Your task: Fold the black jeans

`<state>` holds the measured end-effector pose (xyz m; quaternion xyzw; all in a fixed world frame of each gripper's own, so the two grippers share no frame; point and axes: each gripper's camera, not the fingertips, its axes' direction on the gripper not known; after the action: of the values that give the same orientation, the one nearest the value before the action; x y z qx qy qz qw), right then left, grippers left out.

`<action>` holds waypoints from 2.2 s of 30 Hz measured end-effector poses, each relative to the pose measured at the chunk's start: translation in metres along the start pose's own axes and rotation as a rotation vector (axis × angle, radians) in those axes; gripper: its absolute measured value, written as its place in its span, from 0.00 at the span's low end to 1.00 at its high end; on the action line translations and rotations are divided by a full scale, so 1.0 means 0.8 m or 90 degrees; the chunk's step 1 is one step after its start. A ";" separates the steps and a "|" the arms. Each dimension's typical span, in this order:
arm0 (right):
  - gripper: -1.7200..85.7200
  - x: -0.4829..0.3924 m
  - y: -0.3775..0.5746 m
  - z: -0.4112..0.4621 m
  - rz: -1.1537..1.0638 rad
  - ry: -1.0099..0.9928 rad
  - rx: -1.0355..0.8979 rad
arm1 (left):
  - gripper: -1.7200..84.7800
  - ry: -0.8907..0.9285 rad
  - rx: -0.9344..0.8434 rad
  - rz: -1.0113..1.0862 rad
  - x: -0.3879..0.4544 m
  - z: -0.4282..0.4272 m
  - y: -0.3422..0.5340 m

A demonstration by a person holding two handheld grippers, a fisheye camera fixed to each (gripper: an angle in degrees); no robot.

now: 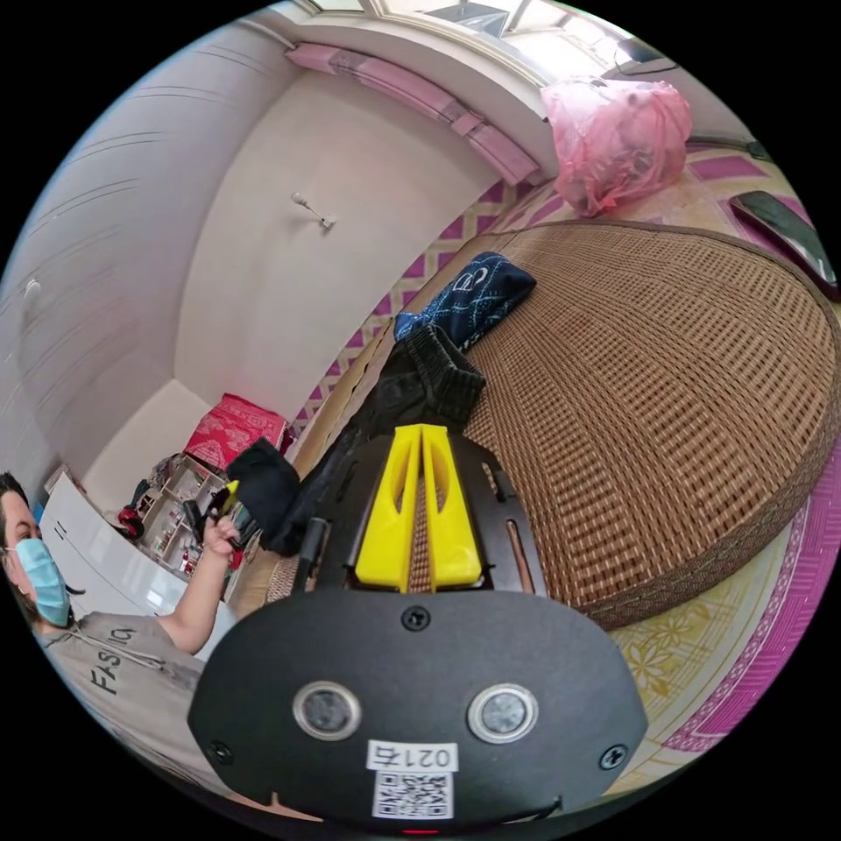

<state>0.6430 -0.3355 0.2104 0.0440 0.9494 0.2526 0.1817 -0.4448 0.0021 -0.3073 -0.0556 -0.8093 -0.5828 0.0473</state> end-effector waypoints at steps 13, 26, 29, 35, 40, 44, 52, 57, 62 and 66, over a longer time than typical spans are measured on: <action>0.01 -0.049 -0.002 0.016 0.023 0.041 -0.032 | 0.04 -0.115 0.053 -0.440 -0.331 -0.288 0.172; 0.13 -0.404 -0.066 0.186 -0.523 0.129 -0.213 | 0.17 -0.111 -0.107 0.103 -0.142 -0.193 0.006; 0.13 -0.442 -0.091 0.286 -0.619 0.185 -0.308 | 0.15 -0.146 -0.238 0.178 -0.126 -0.099 -0.014; 0.13 -0.452 -0.142 0.443 -0.733 0.310 -0.466 | 0.14 -0.170 -0.368 0.240 -0.124 0.036 -0.029; 0.12 -0.455 -0.170 0.513 -0.774 0.305 -0.542 | 0.14 -0.164 -0.449 0.277 -0.124 0.108 -0.019; 0.03 -0.459 -0.173 0.537 -0.773 0.217 -0.661 | 0.15 -0.153 -0.471 0.298 -0.119 0.128 -0.006; 0.01 -0.494 -0.192 0.431 -0.811 0.101 -0.536 | 0.14 -0.148 -0.484 0.330 -0.112 0.134 0.008; 0.01 -0.503 -0.198 0.363 -0.807 0.061 -0.463 | 0.06 -0.169 -0.517 0.336 -0.119 0.148 0.022; 0.01 -0.504 -0.189 0.337 -0.810 0.062 -0.441 | 0.01 -0.172 -0.441 0.355 -0.091 0.105 0.019; 0.01 -0.511 -0.161 0.296 -0.840 0.070 -0.442 | 0.01 -0.111 -0.331 0.390 -0.020 -0.022 0.024</action>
<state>1.1117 -0.4090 0.0876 -0.6075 0.6518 0.3783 0.2509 -0.4261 -0.0092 -0.2858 -0.3535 -0.5817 -0.7201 0.1345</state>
